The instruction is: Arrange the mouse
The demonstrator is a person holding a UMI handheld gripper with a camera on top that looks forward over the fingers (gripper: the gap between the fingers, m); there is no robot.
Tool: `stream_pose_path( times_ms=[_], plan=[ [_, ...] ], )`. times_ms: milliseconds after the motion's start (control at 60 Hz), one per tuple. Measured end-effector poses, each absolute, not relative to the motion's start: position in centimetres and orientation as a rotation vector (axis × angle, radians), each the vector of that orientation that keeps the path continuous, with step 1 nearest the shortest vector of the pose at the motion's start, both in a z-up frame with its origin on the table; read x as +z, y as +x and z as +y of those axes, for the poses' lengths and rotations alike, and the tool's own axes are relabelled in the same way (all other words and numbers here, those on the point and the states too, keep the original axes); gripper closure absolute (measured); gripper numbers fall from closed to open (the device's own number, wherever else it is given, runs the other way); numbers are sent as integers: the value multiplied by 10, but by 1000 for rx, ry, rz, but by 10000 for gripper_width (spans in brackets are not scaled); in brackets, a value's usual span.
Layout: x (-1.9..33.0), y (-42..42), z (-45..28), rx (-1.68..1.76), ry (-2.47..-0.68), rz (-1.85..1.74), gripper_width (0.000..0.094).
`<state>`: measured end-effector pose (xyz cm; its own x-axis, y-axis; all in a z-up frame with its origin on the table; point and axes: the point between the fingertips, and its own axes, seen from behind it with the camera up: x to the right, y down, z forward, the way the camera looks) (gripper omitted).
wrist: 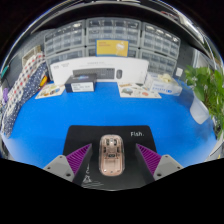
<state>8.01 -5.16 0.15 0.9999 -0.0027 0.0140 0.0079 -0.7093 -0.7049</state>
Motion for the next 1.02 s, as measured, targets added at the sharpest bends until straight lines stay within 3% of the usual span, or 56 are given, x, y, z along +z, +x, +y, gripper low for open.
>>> stream_pose_path(
  times_ms=[317, 450, 650, 1017],
  plan=[
    [157, 53, -108, 17, -2143, -17, 66],
    [204, 42, -148, 31, -2066, -16, 64],
    [226, 29, -202, 35, -2027, -38, 66],
    [210, 21, -263, 50, -2051, -45, 67]
  ],
)
